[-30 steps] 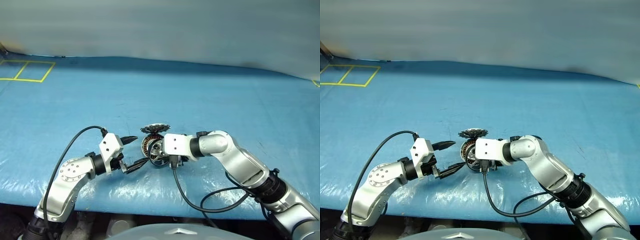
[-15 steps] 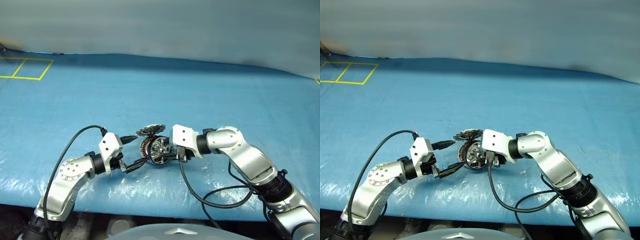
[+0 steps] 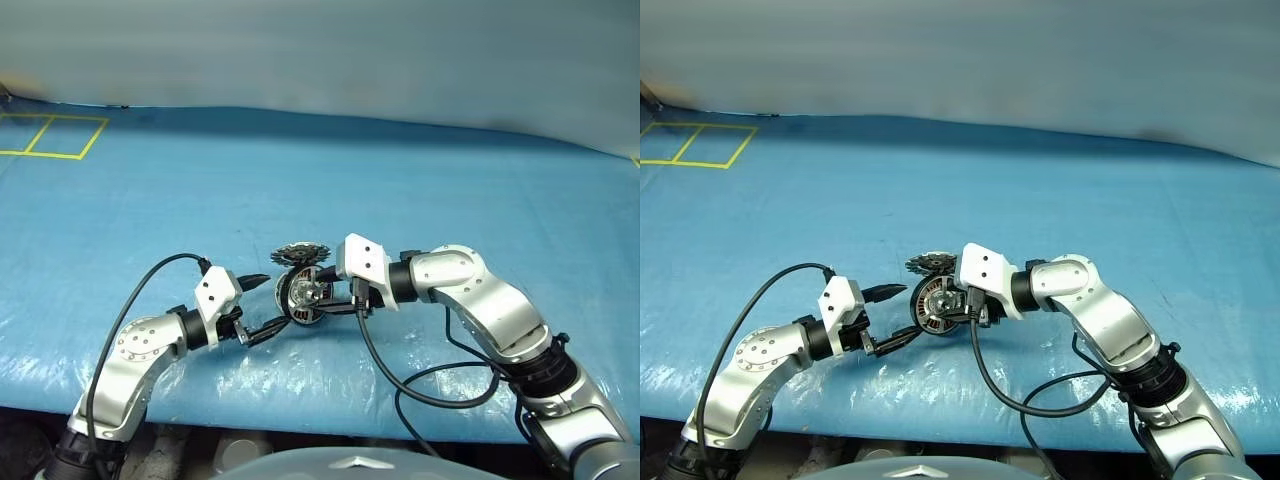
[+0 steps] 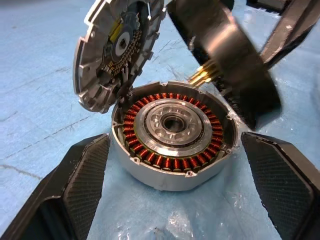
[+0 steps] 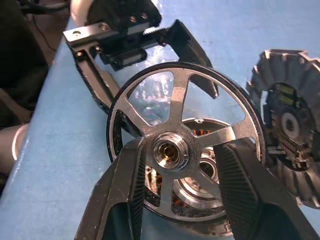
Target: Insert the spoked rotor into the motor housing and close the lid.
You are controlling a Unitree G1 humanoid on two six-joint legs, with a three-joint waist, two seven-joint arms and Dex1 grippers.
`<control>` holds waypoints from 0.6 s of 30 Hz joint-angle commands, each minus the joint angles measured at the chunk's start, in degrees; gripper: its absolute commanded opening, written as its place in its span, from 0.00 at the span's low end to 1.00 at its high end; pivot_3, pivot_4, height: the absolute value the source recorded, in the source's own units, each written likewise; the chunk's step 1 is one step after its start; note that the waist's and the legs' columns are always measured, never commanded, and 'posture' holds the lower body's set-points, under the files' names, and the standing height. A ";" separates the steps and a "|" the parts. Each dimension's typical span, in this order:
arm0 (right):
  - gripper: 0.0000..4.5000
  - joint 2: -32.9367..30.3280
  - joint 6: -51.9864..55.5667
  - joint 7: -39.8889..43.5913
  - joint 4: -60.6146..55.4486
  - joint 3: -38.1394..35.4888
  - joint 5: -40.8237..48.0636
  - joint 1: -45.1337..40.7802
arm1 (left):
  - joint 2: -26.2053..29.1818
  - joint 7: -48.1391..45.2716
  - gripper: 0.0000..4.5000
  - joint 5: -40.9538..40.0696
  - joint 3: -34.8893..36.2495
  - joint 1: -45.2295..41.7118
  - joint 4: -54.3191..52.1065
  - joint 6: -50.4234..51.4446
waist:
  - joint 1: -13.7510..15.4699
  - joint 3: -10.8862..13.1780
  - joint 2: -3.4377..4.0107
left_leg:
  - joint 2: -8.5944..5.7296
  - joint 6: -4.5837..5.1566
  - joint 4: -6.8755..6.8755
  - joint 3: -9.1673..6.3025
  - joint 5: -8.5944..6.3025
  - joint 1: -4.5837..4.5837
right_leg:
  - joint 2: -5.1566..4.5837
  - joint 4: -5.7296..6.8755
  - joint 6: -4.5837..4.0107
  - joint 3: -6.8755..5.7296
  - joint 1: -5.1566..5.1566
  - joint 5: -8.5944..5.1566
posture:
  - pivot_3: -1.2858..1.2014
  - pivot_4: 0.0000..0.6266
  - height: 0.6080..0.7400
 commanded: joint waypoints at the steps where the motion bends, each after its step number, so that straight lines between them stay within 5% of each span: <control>1: 0.39 0.03 -1.51 -2.22 2.16 0.19 -2.09 -0.59 | -0.27 -0.19 1.00 0.11 0.26 0.24 -0.61 -1.23 | 0.00 0.00 0.00 | 0.00 0.00 0.01 0.00 0.00 0.00 | 0.00 0.00 0.01 0.00 0.00 0.00 | 0.52 0.24 1.00; 17: 0.39 0.29 -5.19 -1.89 6.78 5.09 -6.54 -1.46 | -0.87 -0.52 1.00 1.37 -0.69 -0.27 0.96 -2.79 | -0.13 0.00 0.01 | 0.00 0.00 0.12 0.00 0.01 -0.03 | 0.02 0.02 0.02 0.00 0.01 0.08 | 0.52 0.24 1.00; 18: 0.46 0.10 -6.11 -1.41 6.98 5.55 -6.95 -1.50 | -0.96 -0.52 1.00 1.51 -0.75 -0.27 1.11 -2.93 | -0.18 0.00 0.01 | 0.00 0.00 0.13 0.01 0.01 -0.02 | 0.02 0.03 0.03 0.00 0.01 0.08 | 0.52 0.24 1.00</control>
